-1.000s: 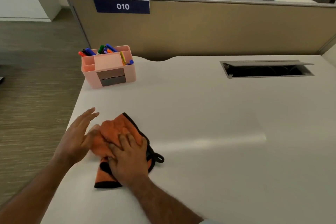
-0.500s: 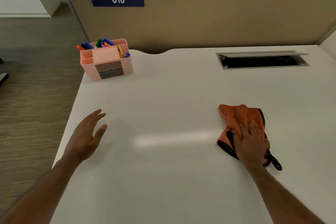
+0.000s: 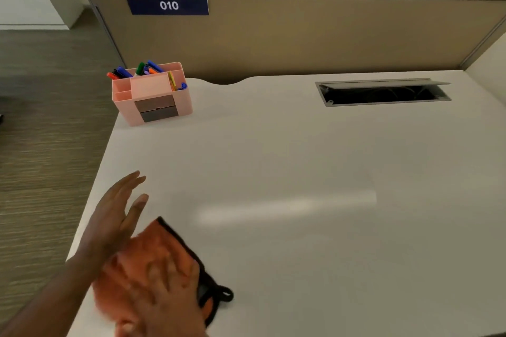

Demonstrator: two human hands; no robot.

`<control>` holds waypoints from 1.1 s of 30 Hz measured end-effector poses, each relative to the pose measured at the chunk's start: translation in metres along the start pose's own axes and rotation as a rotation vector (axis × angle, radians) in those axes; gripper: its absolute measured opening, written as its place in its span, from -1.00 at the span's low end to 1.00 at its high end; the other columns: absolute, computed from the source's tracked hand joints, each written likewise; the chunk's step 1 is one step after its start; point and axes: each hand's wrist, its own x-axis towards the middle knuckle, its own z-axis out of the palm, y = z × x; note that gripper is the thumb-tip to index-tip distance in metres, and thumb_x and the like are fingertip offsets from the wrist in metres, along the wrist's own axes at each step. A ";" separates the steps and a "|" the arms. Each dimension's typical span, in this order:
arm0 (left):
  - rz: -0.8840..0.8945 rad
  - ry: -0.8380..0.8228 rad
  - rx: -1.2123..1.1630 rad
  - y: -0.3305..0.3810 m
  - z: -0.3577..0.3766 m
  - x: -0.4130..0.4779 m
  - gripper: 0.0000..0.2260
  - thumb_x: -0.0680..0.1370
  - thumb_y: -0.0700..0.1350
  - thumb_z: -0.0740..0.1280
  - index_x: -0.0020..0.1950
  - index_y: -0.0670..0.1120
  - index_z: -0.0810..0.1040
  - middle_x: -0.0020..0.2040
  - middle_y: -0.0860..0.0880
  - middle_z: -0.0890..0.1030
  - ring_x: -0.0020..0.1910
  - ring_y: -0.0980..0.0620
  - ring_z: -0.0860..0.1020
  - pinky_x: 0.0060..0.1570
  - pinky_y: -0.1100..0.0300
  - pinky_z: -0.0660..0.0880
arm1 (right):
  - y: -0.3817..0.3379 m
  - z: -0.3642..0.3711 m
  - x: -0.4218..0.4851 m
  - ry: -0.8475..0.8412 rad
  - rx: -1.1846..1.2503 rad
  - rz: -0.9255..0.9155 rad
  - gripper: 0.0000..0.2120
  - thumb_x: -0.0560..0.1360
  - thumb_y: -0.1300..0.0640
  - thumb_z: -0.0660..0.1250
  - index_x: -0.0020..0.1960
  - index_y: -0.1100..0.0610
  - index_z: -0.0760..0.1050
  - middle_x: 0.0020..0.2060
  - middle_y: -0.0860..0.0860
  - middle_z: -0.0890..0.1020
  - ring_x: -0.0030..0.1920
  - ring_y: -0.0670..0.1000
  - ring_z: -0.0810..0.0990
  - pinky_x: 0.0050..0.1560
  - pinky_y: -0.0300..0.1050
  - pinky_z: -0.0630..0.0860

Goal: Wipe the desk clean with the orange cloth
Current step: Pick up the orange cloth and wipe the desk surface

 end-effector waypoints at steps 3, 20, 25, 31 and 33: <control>0.019 -0.017 0.002 0.007 0.003 0.003 -0.68 0.54 0.28 0.04 0.29 0.39 0.26 0.45 0.18 0.31 0.47 0.07 0.28 0.32 0.08 0.30 | 0.004 0.072 0.005 -0.001 -0.089 -0.150 -0.60 0.54 -0.19 -0.14 0.26 -0.41 0.32 0.42 -0.15 0.33 0.48 -0.13 0.15 0.50 0.11 -0.31; 0.040 -0.122 0.021 0.050 0.057 0.027 -0.70 0.54 0.32 0.01 0.27 0.44 0.23 0.50 0.09 0.33 0.48 0.01 0.30 0.37 -0.04 0.35 | 0.234 -0.123 0.040 0.222 -0.187 0.067 -0.64 0.43 -0.12 0.31 0.20 -0.11 0.56 0.27 0.07 0.57 0.29 0.15 0.51 0.15 0.20 0.38; 0.061 -0.171 0.091 0.057 0.085 0.033 -0.66 0.55 0.32 -0.01 0.31 0.40 0.23 0.44 0.23 0.26 0.49 0.01 0.29 0.40 0.05 0.24 | 0.310 -0.176 0.048 0.298 -0.298 0.273 -0.61 0.50 -0.15 0.16 0.26 -0.09 0.52 0.32 0.06 0.51 0.33 0.13 0.46 0.13 0.22 0.38; 0.073 -0.181 0.194 0.067 0.116 0.041 -0.41 0.55 0.32 -0.03 0.44 0.04 0.39 0.51 0.05 0.33 0.50 -0.03 0.28 0.43 0.02 0.21 | 0.355 -0.200 0.056 0.365 -0.336 0.346 -0.58 0.53 -0.16 0.10 0.28 -0.07 0.51 0.34 0.07 0.50 0.36 0.13 0.43 0.15 0.25 0.36; 0.072 -0.192 0.221 0.071 0.124 0.043 -0.41 0.55 0.30 -0.03 0.44 0.03 0.38 0.52 0.00 0.33 0.51 -0.05 0.26 0.44 -0.03 0.21 | 0.363 -0.204 0.060 0.366 -0.331 0.353 -0.57 0.53 -0.16 0.09 0.28 -0.06 0.52 0.33 0.08 0.51 0.35 0.14 0.44 0.16 0.26 0.36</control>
